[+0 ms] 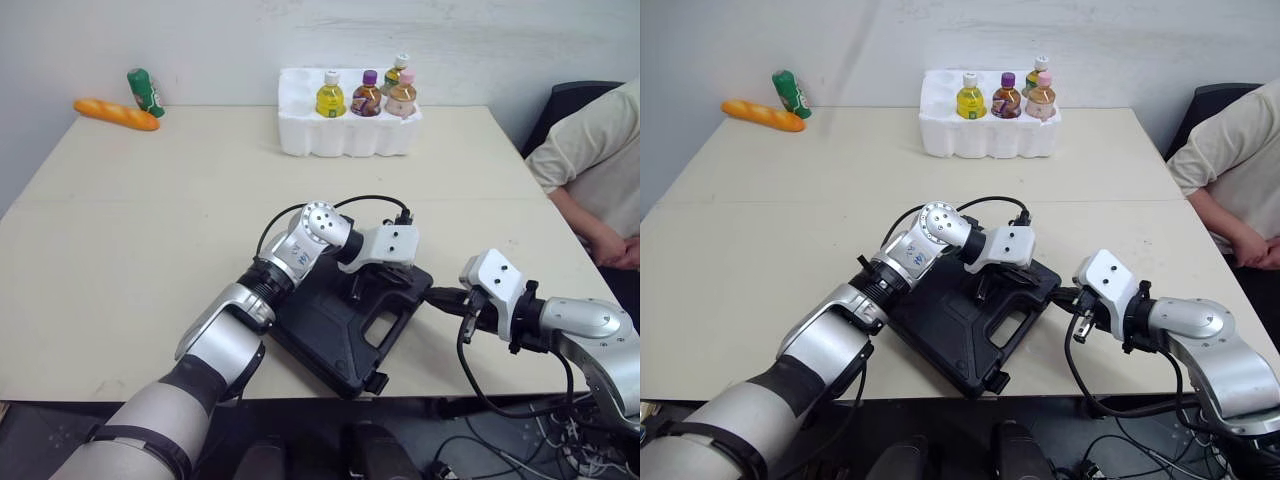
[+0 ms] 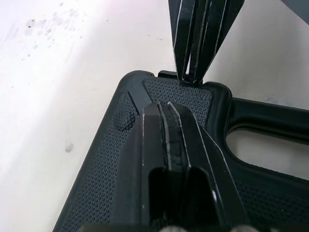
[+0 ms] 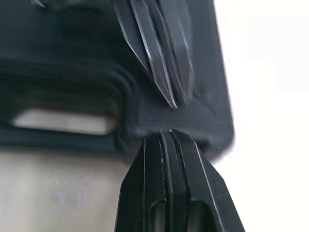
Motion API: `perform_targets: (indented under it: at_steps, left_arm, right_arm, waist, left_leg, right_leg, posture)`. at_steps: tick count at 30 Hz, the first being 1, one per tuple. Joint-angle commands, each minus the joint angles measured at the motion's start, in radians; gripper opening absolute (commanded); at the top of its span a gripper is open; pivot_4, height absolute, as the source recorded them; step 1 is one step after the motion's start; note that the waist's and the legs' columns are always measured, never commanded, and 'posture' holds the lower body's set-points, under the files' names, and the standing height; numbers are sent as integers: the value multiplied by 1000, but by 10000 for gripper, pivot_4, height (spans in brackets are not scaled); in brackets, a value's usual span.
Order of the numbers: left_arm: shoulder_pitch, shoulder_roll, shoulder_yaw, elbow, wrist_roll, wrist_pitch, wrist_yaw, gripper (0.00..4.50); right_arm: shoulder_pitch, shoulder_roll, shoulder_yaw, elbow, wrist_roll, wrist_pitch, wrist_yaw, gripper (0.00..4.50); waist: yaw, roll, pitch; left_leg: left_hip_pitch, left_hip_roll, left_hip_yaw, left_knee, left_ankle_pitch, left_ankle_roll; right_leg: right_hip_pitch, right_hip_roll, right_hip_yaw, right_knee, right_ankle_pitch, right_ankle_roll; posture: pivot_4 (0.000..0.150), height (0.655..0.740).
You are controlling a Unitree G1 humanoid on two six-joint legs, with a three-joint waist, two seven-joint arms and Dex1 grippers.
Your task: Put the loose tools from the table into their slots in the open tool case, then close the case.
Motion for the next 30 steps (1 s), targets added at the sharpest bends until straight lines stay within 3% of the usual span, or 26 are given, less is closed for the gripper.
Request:
perform_targets:
  at_steps: [1,3,8,13,15,20,30]
  left_arm:
    - [51,43,-5,-5,9,101,-71,238]
    - [57,71,29,-76,-38,142,-127,238]
    - [118,207,86,-466,-241,403,-354,238]
    - [230,394,-21,-805,-341,525,-477,238]
    - [255,427,-54,-844,-336,491,-475,238]
    - [269,387,-125,-821,-258,447,-351,238]
    - [296,427,-217,-772,-102,313,-323,238]
  right_arm:
    - [68,-41,-67,-75,27,3,27,0]
    - [112,-57,-107,-114,48,19,36,0]
    - [333,-80,-252,-304,178,97,103,0]
    - [521,-79,-203,-426,196,102,116,0]
    - [524,-75,-154,-433,181,95,92,0]
    - [447,-61,9,-392,135,88,32,0]
    - [361,-4,118,-346,130,54,-17,0]
  waist:
    - [6,0,0]
    - [5,1,0]
    - [9,9,6]
    - [19,10,7]
    - [19,11,7]
    - [27,11,7]
    - [30,10,6]
  left_leg:
    - [-1,0,0,0,0,0]
    - [-3,0,0,0,0,0]
    - [-11,0,-2,1,2,-3]
    - [-12,0,-5,1,2,-3]
    - [-11,-1,-5,1,1,-2]
    - [-12,-1,-6,3,1,0]
    - [-11,-1,-6,2,1,0]
  right_leg:
    - [0,0,0,0,0,0]
    - [-2,0,0,-1,0,0]
    - [-10,0,-1,2,0,0]
    - [-9,0,-2,-1,0,0]
    - [-7,-1,-1,-1,0,0]
    - [-7,-2,-2,-2,0,0]
    - [-6,-1,-3,-4,0,0]
  posture:
    - [1500,7367]
    - [1500,7367]
    - [1500,7367]
    - [1500,7367]
    - [1500,7367]
    - [1500,7367]
    - [1500,7367]
